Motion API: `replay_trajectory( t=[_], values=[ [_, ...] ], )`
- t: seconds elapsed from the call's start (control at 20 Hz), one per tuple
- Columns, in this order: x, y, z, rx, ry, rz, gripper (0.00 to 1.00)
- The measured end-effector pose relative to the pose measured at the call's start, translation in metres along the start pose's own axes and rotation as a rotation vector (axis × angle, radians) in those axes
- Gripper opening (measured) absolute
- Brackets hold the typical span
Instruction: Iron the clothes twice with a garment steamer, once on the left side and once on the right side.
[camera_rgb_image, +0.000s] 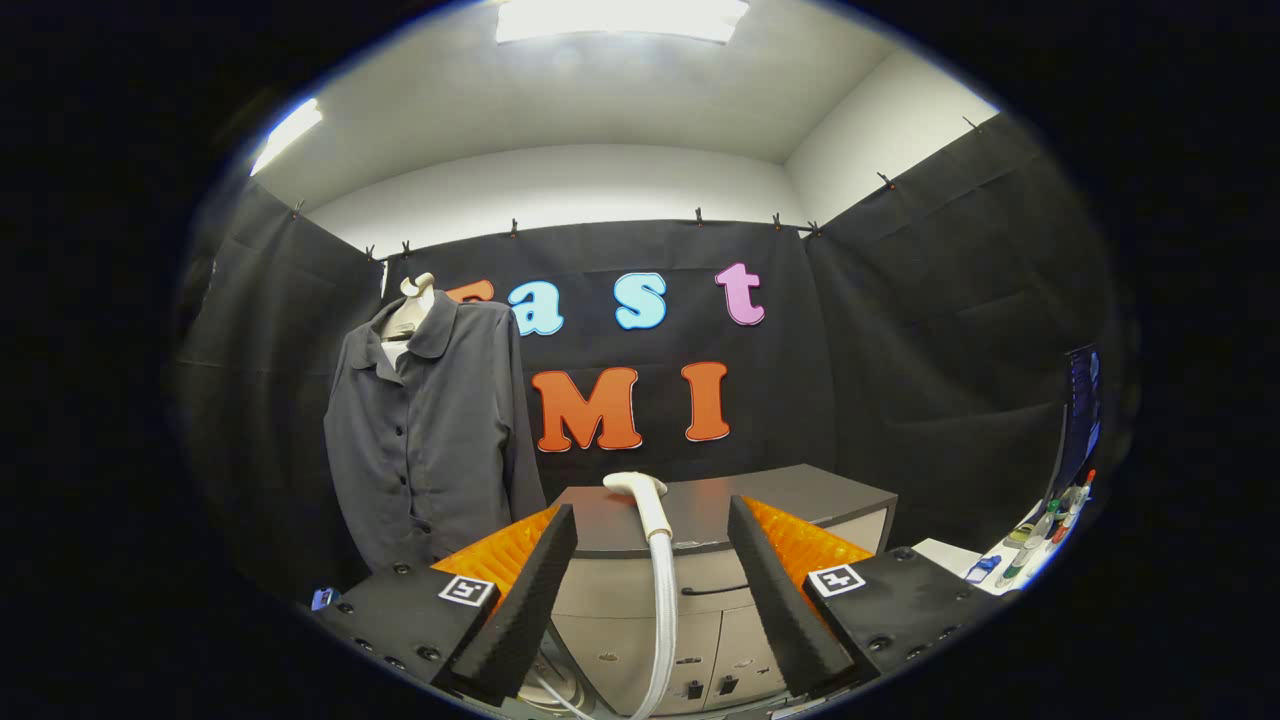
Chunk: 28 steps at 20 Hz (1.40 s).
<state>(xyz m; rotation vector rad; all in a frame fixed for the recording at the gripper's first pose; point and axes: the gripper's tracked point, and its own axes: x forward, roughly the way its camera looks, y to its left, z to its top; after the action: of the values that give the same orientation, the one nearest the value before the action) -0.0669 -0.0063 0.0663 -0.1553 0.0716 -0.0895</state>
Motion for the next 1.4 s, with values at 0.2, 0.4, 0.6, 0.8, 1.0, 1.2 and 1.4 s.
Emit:
replay_trajectory(
  t=[0.2,0.4,0.6,0.8,1.0,1.2,1.4],
  values=[
    [0.012,0.003,0.008,0.022,0.001,-0.002,0.98],
    [0.034,0.011,0.018,0.028,0.010,0.015,0.98],
    [0.056,0.023,0.024,0.022,0.016,0.055,0.98],
    [0.072,0.026,0.032,0.029,0.012,0.100,0.98],
    [0.096,0.009,0.040,0.043,0.000,0.111,0.98],
    [0.132,0.004,0.041,0.027,0.039,0.127,0.98],
    [0.198,0.017,0.017,-0.009,0.151,0.218,0.98]
  ],
)
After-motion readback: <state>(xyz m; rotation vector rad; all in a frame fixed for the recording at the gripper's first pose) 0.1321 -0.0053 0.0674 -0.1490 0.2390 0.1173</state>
